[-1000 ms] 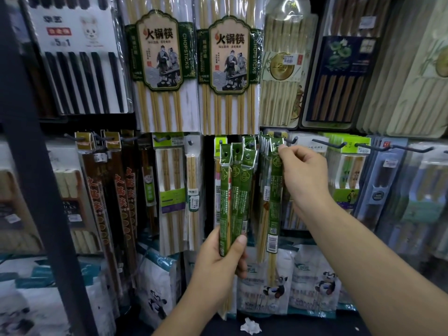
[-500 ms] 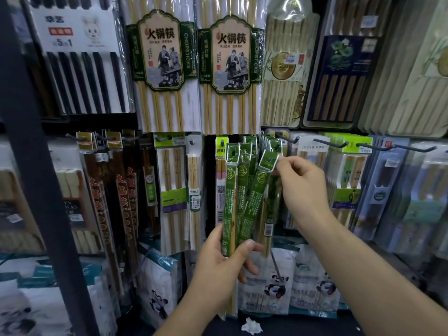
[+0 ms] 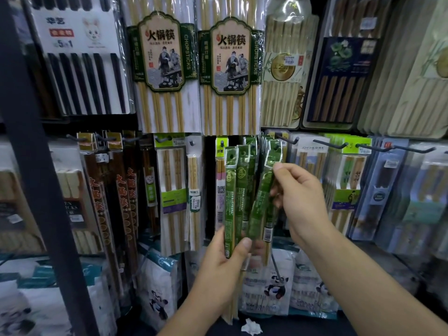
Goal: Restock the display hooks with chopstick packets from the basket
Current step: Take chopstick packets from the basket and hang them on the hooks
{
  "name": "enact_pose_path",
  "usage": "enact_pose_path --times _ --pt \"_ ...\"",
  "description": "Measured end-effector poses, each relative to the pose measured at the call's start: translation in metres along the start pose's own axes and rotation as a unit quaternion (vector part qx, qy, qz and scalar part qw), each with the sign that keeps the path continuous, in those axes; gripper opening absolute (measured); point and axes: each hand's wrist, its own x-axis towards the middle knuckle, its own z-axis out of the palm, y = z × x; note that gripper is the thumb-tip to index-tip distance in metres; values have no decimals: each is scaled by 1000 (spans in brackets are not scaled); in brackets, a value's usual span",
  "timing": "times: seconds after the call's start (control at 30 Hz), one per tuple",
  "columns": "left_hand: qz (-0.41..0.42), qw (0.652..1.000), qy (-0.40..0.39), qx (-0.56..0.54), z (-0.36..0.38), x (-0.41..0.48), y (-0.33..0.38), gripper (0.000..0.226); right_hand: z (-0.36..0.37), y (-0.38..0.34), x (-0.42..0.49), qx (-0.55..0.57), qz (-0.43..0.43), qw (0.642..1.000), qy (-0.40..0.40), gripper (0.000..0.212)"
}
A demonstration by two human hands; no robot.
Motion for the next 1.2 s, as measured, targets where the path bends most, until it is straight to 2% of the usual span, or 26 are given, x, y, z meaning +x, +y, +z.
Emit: enact_pose_path --times 0.03,0.1,0.2,0.3,0.33,0.47,0.67,0.8,0.9,0.97,1.2 --pt "4 1000 12 21 -1 1 -1 49 -1 -2 4 8 3 1000 16 31" --pt "2 999 27 35 -4 3 -4 48 -3 -7 12 -7 -9 999 39 31" --pt "11 999 31 8 -6 4 -1 47 -5 -10 22 -40 -30 997 50 28" --pt "20 1000 20 -9 -7 1 4 31 -6 -10 29 -62 -41 996 53 30" --pt "17 1000 20 -9 -6 1 4 31 -5 -10 30 -69 -42 995 52 32" --pt "7 999 24 -29 -5 1 2 59 -4 -12 35 -86 -22 994 59 38" --pt "14 999 24 -35 -5 1 2 54 -3 -13 39 -102 -30 992 72 44" --pt "22 999 17 -32 -6 0 3 44 -4 -11 42 -123 -39 989 78 44" --pt "38 999 -1 -22 -7 -2 4 20 -4 -12 44 -119 -45 989 75 43" --pt "42 999 -3 -15 -7 -2 5 13 -4 -13 45 -120 -41 989 71 41" --pt "43 999 -1 -15 -5 -4 10 13 -4 -12 48 -174 -60 980 71 41"
